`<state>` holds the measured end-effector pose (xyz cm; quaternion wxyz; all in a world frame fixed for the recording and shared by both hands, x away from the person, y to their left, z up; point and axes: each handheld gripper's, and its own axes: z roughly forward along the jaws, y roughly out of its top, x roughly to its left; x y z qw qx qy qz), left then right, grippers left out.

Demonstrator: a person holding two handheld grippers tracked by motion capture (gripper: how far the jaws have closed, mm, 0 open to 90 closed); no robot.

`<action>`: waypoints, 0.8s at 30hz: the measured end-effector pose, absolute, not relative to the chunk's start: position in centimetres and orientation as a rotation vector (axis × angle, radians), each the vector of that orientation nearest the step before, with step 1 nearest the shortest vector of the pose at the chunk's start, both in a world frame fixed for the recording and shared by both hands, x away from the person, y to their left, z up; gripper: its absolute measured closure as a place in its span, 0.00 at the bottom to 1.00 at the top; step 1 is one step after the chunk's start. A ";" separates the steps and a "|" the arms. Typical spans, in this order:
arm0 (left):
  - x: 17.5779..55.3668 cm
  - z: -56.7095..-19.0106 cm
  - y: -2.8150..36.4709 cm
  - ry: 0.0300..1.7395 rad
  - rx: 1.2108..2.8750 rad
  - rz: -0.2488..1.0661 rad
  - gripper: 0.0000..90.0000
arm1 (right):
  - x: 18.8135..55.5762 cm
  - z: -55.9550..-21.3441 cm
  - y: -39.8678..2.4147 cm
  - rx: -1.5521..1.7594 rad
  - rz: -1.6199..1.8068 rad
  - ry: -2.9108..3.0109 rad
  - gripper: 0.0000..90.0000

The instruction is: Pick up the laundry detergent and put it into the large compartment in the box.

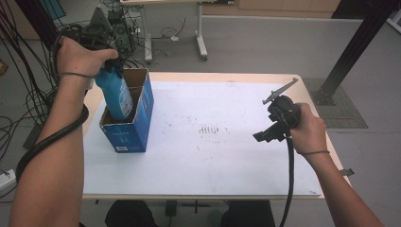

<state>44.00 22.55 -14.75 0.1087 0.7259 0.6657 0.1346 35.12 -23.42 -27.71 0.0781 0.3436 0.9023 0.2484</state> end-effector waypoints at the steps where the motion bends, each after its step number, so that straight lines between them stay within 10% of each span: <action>1: 44.0 -14.9 22.6 1.956 2.140 0.393 0.42 | 35.1 -27.7 -23.4 1.031 0.748 2.701 0.06; 24: 44.4 -19.1 22.2 1.976 2.179 0.363 0.42 | 35.2 -28.1 -23.1 1.023 0.742 2.707 0.06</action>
